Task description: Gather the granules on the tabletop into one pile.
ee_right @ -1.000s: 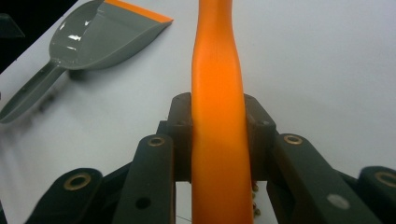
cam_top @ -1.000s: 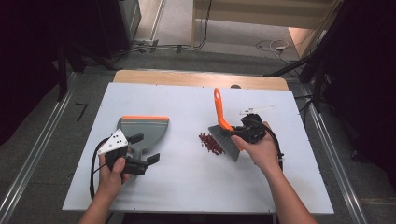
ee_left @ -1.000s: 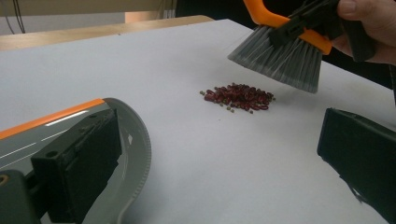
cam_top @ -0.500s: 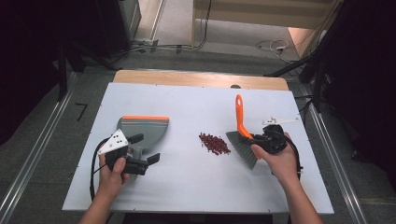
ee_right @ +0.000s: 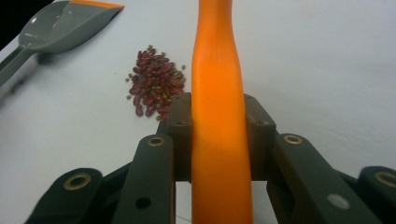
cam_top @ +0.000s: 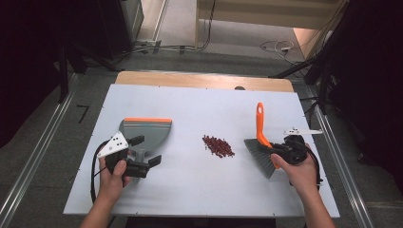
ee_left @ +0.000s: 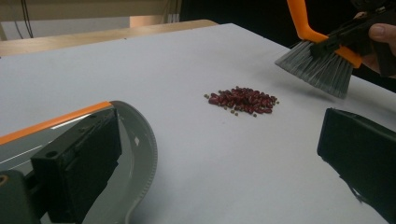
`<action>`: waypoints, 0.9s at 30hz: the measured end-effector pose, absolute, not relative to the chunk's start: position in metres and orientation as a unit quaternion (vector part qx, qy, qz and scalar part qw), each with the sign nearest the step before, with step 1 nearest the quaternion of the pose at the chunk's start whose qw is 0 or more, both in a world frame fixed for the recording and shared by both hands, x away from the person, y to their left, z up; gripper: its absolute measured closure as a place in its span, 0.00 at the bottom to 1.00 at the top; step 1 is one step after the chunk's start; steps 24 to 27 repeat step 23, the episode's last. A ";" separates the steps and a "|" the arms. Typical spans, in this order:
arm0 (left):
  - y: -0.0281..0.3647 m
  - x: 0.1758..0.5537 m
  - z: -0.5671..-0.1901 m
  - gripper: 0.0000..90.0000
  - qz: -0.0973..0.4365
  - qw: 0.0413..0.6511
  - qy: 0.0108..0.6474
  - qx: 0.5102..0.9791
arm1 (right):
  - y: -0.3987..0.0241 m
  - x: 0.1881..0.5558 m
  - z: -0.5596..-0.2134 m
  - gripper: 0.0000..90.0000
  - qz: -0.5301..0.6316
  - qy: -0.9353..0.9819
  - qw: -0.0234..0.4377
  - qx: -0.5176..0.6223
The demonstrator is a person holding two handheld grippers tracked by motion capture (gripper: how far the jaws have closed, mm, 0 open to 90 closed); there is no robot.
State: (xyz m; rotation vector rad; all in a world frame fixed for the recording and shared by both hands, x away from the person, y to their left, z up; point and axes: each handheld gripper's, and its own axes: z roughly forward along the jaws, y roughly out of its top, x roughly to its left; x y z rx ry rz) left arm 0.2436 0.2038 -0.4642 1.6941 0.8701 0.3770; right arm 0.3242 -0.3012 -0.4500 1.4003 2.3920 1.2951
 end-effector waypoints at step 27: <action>0.210 0.244 -0.464 0.00 0.176 0.565 0.383 0.709 | -0.343 0.327 -0.454 0.76 0.432 0.756 0.053 0.488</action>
